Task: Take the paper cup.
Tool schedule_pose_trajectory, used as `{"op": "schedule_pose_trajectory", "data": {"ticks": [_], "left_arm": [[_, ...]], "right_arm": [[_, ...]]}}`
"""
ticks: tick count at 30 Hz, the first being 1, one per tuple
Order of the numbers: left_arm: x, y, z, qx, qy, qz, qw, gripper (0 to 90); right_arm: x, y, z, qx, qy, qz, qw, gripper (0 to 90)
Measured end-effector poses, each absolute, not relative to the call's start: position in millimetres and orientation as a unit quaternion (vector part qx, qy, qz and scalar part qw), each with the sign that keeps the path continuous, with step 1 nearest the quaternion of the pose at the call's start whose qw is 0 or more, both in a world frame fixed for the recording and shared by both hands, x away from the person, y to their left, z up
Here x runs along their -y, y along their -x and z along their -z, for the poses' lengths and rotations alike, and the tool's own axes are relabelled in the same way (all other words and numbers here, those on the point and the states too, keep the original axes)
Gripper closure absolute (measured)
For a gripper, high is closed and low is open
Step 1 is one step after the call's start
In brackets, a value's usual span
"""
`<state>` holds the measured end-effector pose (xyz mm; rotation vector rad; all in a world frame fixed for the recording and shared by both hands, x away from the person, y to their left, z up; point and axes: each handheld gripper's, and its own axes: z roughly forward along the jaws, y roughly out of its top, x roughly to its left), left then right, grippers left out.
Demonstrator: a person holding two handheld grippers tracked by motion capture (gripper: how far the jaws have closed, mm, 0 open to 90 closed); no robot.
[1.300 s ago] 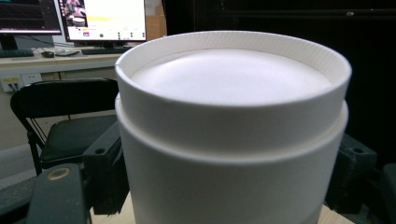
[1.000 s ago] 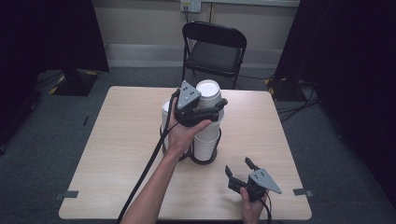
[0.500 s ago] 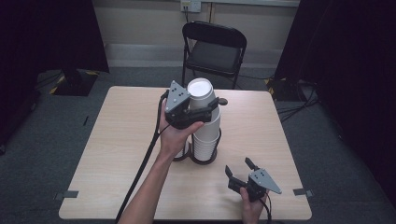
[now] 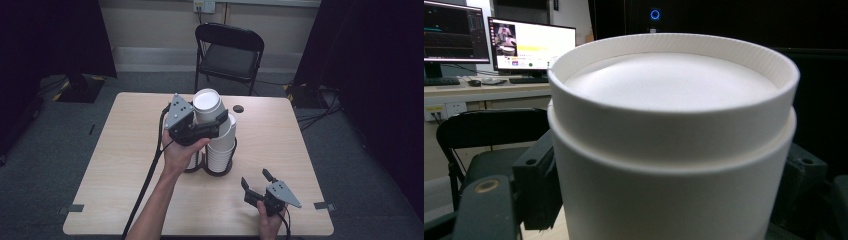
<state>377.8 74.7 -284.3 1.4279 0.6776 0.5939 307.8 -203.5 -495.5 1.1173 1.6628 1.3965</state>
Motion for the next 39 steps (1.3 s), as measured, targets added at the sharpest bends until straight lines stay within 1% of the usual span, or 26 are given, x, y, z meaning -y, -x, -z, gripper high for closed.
{"op": "schedule_pose_trajectory", "data": {"ticks": [6, 17, 21, 27, 34, 39], "left_arm": [[-86, -367, 287, -0.295, -0.622, -0.241, 0.684, 19.4], [-97, -351, 297, -0.281, -0.635, -0.231, 0.681, 19.4], [-100, -349, 304, -0.291, -0.630, -0.218, 0.687, 19.5], [-101, -346, 313, -0.295, -0.634, -0.204, 0.685, 19.5], [-102, -341, 324, -0.306, -0.634, -0.188, 0.685, 19.4], [-103, -339, 338, -0.316, -0.645, -0.175, 0.674, 19.4]], "right_arm": [[203, -308, 496, -0.640, -0.430, -0.537, 0.343, 16.2], [203, -307, 496, -0.638, -0.431, -0.535, 0.347, 15.8], [203, -307, 496, -0.638, -0.430, -0.535, 0.347, 15.7], [204, -308, 496, -0.636, -0.435, -0.539, 0.341, 15.6], [203, -308, 496, -0.638, -0.428, -0.539, 0.345, 15.6], [203, -308, 496, -0.638, -0.428, -0.538, 0.347, 15.6]]}}
